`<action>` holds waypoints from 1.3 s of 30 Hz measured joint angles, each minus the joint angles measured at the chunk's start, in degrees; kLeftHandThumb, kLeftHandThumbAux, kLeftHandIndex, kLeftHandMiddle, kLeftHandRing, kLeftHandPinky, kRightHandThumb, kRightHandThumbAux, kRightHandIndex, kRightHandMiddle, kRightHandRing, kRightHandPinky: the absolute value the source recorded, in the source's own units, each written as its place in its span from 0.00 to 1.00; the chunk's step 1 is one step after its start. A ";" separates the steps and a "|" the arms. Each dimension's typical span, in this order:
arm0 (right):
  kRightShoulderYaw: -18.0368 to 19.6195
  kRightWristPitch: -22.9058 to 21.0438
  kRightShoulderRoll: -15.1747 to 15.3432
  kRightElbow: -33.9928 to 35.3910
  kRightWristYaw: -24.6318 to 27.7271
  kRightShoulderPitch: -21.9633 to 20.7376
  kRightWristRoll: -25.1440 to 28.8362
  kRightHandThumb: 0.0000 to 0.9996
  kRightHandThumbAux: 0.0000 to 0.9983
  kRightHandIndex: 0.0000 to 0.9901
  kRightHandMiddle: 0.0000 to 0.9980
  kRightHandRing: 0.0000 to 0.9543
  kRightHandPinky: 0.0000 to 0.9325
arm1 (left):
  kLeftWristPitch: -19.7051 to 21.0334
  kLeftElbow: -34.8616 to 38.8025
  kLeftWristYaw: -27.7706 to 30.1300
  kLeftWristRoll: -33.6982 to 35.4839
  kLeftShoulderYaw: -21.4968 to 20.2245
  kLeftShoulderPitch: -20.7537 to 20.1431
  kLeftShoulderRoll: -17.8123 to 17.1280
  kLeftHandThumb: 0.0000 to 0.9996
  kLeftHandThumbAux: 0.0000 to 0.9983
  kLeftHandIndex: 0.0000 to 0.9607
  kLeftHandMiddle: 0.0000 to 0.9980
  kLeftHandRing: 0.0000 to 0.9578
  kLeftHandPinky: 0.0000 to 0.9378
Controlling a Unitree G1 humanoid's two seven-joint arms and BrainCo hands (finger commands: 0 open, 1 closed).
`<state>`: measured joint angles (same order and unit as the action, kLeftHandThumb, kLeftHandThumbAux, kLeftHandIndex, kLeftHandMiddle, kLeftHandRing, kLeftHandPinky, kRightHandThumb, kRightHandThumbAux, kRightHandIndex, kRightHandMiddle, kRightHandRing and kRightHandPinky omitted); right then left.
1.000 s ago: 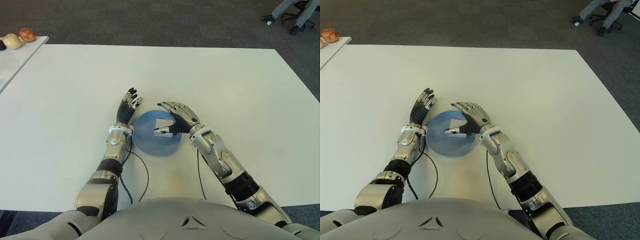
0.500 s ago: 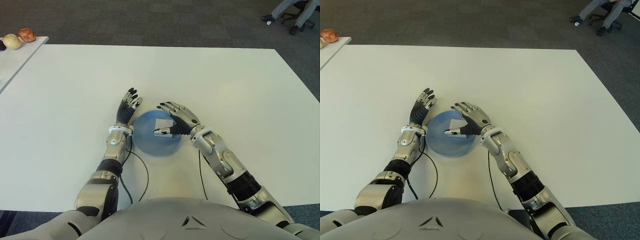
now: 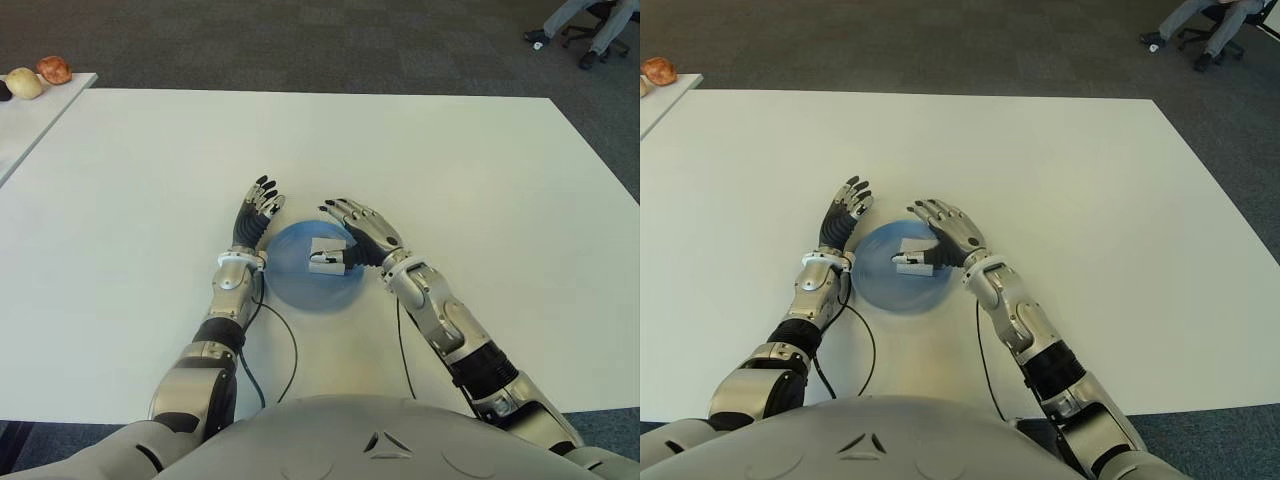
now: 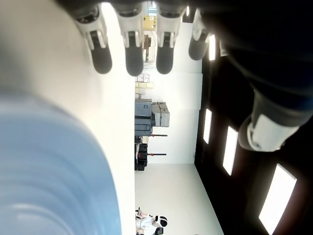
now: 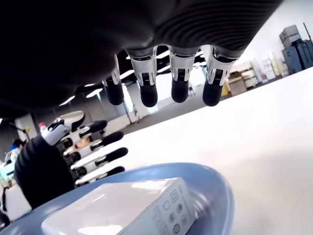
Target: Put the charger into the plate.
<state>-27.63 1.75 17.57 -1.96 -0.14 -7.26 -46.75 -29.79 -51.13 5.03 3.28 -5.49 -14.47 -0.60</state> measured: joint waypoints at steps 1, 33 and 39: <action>0.75 0.19 -0.56 -1.17 -1.02 -0.15 0.78 0.25 0.26 0.00 0.00 0.00 0.00 | 0.00 -0.01 0.00 0.00 -0.01 0.00 -0.02 0.00 0.54 0.08 0.14 0.14 0.17; 24.65 27.09 -19.09 -42.00 -2.06 -11.82 42.68 0.03 0.85 0.05 0.02 0.00 0.04 | -0.35 0.23 1.98 0.23 -0.22 0.36 -1.13 0.00 0.55 0.09 0.15 0.16 0.18; 26.38 32.92 -20.21 -51.13 -2.15 -13.56 42.80 0.00 0.87 0.07 0.05 0.03 0.07 | -0.42 0.33 2.38 0.28 -0.31 0.46 -1.55 0.00 0.54 0.09 0.15 0.16 0.19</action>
<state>-1.24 34.67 -2.65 -53.09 -2.30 -20.82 -3.95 -30.21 -50.80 7.41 3.56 -5.80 -14.02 -2.15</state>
